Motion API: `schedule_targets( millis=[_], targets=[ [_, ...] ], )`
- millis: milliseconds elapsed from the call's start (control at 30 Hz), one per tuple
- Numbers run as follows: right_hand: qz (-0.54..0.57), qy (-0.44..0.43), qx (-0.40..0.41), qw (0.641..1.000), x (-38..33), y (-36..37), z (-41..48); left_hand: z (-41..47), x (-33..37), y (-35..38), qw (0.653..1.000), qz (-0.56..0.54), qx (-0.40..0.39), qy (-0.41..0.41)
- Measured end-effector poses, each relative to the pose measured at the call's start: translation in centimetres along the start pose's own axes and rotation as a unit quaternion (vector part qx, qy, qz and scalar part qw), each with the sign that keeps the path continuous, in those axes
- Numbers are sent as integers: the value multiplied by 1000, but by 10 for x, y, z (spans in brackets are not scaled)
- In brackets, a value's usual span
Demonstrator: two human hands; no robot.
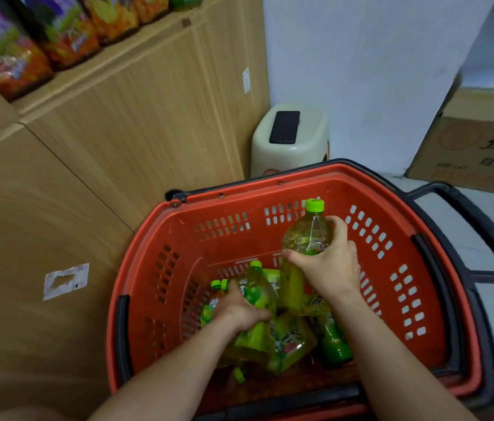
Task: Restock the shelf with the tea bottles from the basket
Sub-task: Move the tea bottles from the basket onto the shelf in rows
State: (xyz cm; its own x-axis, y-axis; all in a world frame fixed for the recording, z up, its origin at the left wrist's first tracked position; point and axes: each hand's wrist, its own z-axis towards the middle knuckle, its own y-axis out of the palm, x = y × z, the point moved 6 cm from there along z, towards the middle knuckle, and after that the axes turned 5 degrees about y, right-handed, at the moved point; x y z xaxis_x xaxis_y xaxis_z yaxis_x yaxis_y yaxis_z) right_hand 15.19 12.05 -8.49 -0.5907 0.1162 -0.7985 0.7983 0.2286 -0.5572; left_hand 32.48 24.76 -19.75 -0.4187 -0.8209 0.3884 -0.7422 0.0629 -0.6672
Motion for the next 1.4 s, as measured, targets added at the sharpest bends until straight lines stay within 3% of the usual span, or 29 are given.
schedule_targets(
  millis=[233,433,600,767,967,1133,1400],
  targets=[
    [27,-27,33,999,-12,-14,-4,-83,36,-97,969,-113,146,165],
    [57,-143,-30,988,-82,-14,-42,-199,8,-200,873,-254,288,299],
    [104,-255,-48,960,-185,-20,-89,-287,-24,-298,790,-266,432,344],
    [194,-353,-77,912,-298,-18,-149,-343,-70,-376,736,-199,568,309],
    [228,-414,-143,870,-390,24,-216,-348,-135,-416,725,-215,619,211],
    [200,-442,-151,861,-422,69,-248,-346,-163,-424,715,-223,641,169],
    [108,-466,-134,868,-433,114,-271,-339,-174,-422,726,-169,650,151]
  ],
)
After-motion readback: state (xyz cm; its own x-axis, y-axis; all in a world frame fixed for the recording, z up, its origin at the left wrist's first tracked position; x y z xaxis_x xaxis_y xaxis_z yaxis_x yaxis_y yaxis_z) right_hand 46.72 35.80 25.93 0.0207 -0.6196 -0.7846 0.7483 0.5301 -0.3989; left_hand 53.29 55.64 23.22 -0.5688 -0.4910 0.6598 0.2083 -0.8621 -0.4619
